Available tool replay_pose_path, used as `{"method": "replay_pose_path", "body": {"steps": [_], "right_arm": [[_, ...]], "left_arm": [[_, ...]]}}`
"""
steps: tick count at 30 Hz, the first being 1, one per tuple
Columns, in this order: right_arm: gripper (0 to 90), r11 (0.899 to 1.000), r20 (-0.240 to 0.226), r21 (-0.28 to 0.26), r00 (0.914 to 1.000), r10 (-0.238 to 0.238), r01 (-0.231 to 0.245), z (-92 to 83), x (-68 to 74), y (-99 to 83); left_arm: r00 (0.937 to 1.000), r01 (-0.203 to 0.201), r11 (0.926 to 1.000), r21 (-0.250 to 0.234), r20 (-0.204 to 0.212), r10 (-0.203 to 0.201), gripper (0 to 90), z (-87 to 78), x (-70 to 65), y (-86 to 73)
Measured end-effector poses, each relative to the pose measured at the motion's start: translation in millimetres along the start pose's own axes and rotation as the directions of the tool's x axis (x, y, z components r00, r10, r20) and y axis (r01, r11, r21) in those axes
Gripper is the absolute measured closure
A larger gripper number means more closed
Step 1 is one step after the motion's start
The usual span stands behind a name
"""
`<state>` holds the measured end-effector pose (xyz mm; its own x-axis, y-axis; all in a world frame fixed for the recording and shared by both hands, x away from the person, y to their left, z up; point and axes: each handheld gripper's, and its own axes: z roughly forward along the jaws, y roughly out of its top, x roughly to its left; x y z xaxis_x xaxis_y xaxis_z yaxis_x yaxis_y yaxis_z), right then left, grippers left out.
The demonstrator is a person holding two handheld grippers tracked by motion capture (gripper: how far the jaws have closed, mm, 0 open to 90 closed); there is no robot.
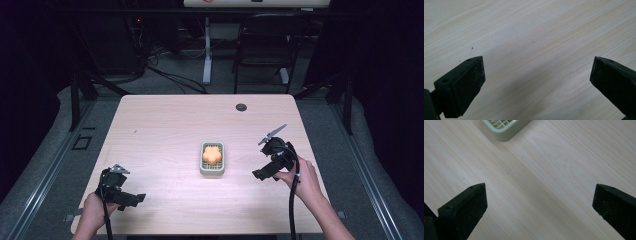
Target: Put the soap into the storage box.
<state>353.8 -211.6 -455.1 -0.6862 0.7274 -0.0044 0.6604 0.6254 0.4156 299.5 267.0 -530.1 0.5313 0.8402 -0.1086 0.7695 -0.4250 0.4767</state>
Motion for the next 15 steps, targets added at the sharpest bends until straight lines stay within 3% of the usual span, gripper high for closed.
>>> {"method": "replay_pose_path", "body": {"steps": [15], "right_arm": [[0.0,0.993,0.003,0.037,0.9941,0.108,-0.109,8.4,-10.7,-56.6]], "left_arm": [[1.0000,-0.001,1.0000,0.002,-0.003,0.001,0.1,0.6,-0.2,0.5]]}}
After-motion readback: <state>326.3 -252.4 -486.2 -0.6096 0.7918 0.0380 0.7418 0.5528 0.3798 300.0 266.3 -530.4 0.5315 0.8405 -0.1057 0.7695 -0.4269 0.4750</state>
